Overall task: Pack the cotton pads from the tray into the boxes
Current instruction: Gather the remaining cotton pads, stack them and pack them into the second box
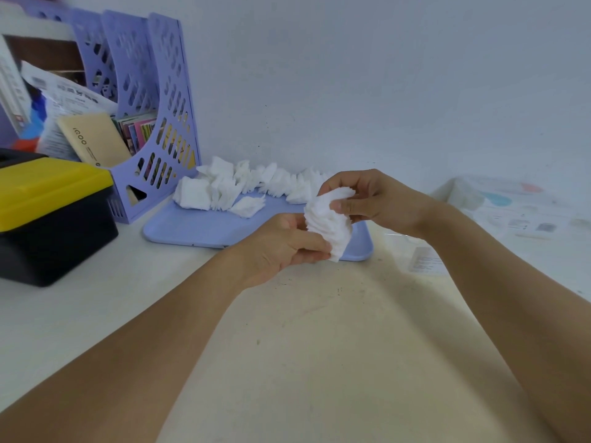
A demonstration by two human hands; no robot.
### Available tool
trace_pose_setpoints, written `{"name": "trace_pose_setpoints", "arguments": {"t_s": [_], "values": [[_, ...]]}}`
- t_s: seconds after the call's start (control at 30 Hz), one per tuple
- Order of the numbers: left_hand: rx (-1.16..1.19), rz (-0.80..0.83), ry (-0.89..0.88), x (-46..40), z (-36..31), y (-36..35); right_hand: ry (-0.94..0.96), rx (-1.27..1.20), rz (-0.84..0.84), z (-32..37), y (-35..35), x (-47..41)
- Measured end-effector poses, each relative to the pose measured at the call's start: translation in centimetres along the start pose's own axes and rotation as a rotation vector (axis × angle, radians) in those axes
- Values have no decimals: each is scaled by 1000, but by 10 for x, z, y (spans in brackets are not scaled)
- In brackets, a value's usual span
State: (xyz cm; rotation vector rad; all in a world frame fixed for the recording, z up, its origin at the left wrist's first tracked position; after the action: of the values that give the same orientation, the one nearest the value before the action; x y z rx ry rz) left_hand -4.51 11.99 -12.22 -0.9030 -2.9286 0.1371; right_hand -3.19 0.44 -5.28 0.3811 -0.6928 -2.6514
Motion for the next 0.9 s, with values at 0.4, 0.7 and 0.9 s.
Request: {"name": "trace_pose_setpoints", "arguments": {"t_s": [0.4,0.7,0.9], "values": [[155,-65,21,0,-3,5,13,-42,-77,-1,4,-2],[191,-91,32,1,-2,8,-6,-246,-50,-7,4,1],[165,-97,41,0,-2,8,17,-165,-75,3,17,1]]}}
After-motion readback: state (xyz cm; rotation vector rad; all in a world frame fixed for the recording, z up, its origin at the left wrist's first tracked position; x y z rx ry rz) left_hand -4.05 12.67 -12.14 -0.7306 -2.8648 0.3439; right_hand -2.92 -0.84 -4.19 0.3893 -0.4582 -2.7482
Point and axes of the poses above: each hand's wrist, its own x-axis away from the middle knuckle, its own y-axis out of the back of the hand, z = x × y, the point moved 9 cm from there along -x, towards the middle knuckle, and after that the axes turned 1 degree about -y, right-handed, at the moved point
